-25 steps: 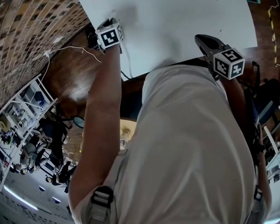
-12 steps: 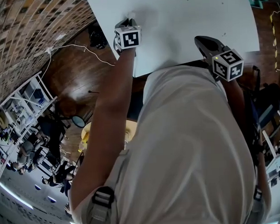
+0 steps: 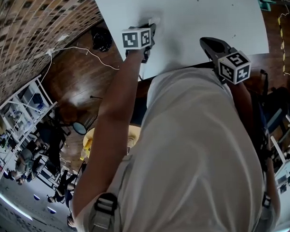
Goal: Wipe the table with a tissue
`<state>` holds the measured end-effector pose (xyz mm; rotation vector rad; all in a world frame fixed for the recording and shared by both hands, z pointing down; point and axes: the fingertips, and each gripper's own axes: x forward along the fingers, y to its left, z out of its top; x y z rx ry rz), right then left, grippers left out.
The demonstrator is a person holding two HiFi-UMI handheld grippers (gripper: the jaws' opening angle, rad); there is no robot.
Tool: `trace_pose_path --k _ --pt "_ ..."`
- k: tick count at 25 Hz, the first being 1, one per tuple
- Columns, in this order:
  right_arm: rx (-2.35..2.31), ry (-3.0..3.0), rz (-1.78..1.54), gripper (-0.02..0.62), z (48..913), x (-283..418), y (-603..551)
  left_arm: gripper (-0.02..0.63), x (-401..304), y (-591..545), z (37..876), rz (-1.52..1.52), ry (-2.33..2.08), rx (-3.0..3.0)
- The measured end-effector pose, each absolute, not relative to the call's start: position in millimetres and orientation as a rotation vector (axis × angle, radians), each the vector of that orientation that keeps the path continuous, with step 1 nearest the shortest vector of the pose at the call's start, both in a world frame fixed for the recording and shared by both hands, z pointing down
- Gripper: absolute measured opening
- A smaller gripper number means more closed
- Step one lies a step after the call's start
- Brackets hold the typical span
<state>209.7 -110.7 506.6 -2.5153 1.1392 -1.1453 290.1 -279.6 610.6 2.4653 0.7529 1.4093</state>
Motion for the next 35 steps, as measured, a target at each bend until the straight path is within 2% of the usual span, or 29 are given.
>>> trace_pose_path --k 5,11,19,29,35 --pt "-2.54 1.094 -1.14 0.008 505.9 204.5 -109.4 0.041 324.6 -318.6 586.3 1.196 0.61 2.565" --pt "-2.551 1.064 -1.12 0.008 503.6 201.5 -108.0 0.041 352.2 -347.1 591.0 1.245 0.454 2.683" --pt "-2.525 1.037 -1.111 0.008 511.1 199.7 -84.3 0.041 377.6 -324.2 603.8 1.319 0.469 2.823" --pt "-2.459 1.134 -1.133 0.008 511.5 195.7 -39.1 0.038 361.7 -264.6 609.7 1.441 0.552 2.805" --pt "-2.429 1.176 -1.087 0.008 496.8 220.0 -12.5 0.04 314.8 -201.9 613.4 1.436 0.749 2.598"
